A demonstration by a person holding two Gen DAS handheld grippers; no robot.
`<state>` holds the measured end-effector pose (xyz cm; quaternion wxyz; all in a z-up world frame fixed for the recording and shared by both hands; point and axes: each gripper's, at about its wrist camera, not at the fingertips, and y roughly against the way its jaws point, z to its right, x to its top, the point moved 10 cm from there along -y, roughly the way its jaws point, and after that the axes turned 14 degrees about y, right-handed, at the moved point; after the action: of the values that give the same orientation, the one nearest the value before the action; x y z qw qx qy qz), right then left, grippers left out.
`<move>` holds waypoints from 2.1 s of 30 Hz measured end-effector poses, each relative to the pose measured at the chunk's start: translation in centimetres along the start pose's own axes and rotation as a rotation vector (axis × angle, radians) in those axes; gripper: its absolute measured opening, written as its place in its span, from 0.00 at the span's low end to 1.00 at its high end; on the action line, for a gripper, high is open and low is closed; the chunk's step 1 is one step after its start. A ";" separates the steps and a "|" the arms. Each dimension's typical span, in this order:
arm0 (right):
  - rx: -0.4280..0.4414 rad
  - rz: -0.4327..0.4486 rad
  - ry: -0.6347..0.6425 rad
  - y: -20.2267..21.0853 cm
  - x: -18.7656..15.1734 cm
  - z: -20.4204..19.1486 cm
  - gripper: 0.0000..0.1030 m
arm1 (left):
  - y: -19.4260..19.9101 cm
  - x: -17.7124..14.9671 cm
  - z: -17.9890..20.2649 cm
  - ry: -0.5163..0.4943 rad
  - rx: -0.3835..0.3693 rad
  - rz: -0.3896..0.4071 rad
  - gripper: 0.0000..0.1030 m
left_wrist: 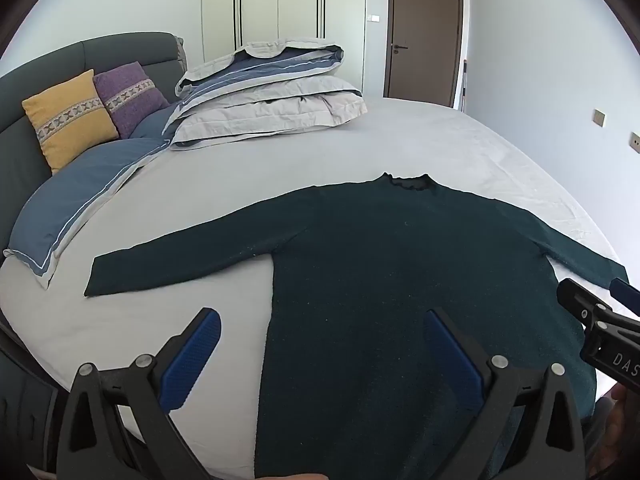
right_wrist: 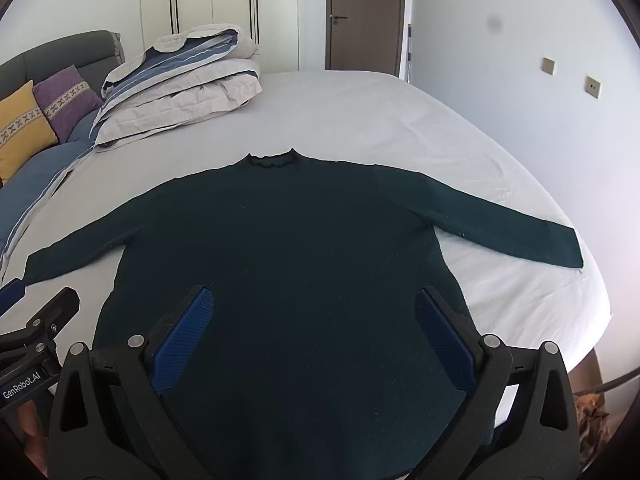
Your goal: Fold small clothes
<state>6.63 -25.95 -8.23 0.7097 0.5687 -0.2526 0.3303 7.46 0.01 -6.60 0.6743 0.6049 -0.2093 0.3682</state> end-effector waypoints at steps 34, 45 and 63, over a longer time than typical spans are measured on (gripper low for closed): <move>0.003 -0.020 0.008 -0.5 -0.5 -0.4 0.99 | -0.1 0.2 -1.0 0.018 -0.005 -0.006 1.00; 0.003 -0.021 0.010 -0.8 -0.7 -0.6 0.99 | -0.2 0.2 -1.1 0.018 -0.004 -0.006 1.00; 0.003 -0.025 0.014 -0.9 -0.8 -1.0 0.99 | -0.2 0.2 -1.8 0.021 -0.006 -0.006 1.00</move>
<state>6.74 -25.26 -9.59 0.7145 0.5706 -0.2400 0.3260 7.44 1.77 -6.92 0.6794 0.5997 -0.2011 0.3720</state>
